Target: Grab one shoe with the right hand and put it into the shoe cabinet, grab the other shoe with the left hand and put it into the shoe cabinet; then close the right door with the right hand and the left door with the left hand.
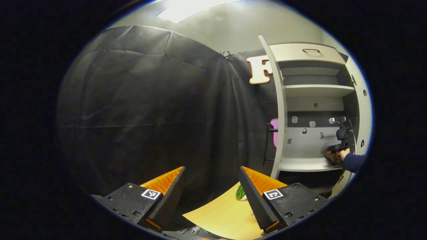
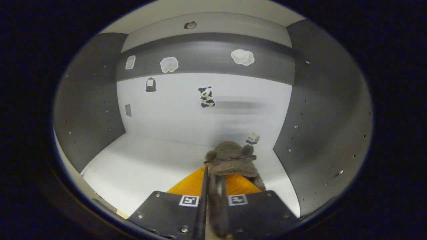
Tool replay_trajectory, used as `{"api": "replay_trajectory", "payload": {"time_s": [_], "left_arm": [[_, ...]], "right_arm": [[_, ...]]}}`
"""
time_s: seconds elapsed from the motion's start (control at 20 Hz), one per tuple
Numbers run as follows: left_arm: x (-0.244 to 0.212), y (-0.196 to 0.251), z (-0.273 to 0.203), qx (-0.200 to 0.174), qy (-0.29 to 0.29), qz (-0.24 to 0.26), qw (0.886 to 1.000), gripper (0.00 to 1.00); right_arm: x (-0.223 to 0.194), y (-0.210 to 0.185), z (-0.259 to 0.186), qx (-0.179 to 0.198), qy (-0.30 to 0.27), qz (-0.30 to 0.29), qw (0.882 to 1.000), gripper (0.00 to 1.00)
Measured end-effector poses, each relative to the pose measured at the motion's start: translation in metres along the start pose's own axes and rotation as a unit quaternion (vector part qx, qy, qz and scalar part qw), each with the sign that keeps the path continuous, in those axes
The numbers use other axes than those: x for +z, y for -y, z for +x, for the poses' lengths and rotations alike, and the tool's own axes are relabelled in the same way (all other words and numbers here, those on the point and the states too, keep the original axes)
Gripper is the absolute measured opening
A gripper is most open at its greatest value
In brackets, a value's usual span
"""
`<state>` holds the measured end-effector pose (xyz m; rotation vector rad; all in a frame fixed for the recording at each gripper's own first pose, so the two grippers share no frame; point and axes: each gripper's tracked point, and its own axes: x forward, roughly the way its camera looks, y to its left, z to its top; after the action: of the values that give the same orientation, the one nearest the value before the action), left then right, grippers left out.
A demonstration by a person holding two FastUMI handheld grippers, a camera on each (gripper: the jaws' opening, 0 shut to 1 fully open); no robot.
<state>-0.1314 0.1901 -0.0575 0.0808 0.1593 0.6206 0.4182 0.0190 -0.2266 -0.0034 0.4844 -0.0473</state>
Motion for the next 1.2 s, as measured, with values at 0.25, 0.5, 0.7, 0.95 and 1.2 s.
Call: {"api": "replay_trajectory", "payload": {"time_s": [0.25,0.5,0.7,0.95,1.2], "left_arm": [[-0.001,0.013,-0.001,-0.018,0.000,-0.005,1.000,0.94],[-0.006,0.033,-0.003,-0.054,-0.003,-0.006,0.999,0.94],[-0.011,0.062,-0.009,-0.101,-0.008,-0.003,0.995,0.94],[-0.023,0.102,-0.019,-0.170,-0.013,0.008,0.985,0.94],[-0.065,0.141,-0.025,-0.237,-0.062,0.030,0.969,0.96]], "right_arm": [[0.004,0.003,-0.026,0.007,0.000,0.003,1.000,0.33],[0.037,-0.004,-0.083,0.027,0.059,-0.021,0.998,0.34],[0.069,-0.018,-0.155,0.057,0.116,-0.022,0.991,0.33],[0.097,-0.034,-0.253,0.099,0.172,-0.013,0.980,0.33],[0.119,-0.027,-0.347,0.107,0.236,-0.036,0.965,0.33]]}}
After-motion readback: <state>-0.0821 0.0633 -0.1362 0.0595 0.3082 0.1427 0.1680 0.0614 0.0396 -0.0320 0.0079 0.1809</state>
